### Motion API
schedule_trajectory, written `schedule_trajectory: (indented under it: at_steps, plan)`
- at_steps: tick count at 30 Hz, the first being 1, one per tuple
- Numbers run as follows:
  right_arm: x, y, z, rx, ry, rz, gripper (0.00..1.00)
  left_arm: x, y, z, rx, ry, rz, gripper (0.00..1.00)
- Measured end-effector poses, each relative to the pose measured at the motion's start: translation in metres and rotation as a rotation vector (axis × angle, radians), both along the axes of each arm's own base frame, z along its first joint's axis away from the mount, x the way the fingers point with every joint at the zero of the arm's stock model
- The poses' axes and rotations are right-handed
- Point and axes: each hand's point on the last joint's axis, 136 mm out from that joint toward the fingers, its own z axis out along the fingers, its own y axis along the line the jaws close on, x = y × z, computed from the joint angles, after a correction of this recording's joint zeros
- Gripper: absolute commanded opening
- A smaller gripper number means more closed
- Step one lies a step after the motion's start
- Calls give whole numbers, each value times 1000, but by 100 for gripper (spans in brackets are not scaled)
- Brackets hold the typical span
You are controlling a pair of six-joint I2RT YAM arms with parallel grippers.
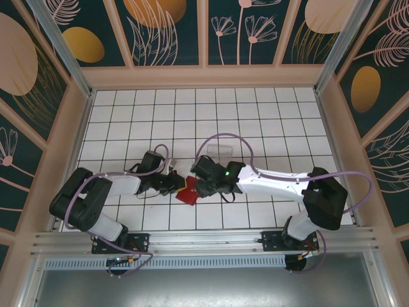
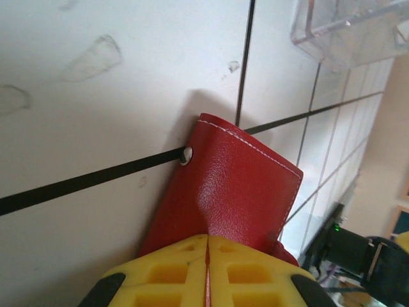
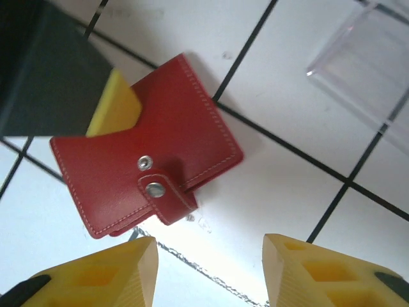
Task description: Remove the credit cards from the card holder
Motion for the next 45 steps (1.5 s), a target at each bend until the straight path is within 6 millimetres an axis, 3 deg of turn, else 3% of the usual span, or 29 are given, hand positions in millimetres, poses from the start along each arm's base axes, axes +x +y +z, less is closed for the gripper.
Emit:
schedule_trajectory:
  at_steps: [4, 9, 19, 26, 33, 41, 45]
  plan:
    - [11, -2, 3, 88, 83, -193, 55, 2, 8, 7, 60, -2, 27, 14]
    - [5, 4, 3, 170, 196, -327, 62, 9, 13, 21, 94, -34, 58, 19]
    - [10, 23, -11, 169, 281, -423, 68, 25, 46, 28, 187, -77, 131, 24]
    - [19, 45, -24, 137, 291, -450, 68, 36, 51, 51, 208, -188, 132, 24]
    - [11, 35, -50, 37, 317, -482, 62, 34, 53, 52, 220, -197, 122, 24]
    - [-2, 20, -58, -5, 329, -504, 48, 30, 59, 49, 261, -184, 120, 23]
    - [-6, 14, -48, 16, 329, -515, 39, 33, 59, 55, 271, -199, 115, 23]
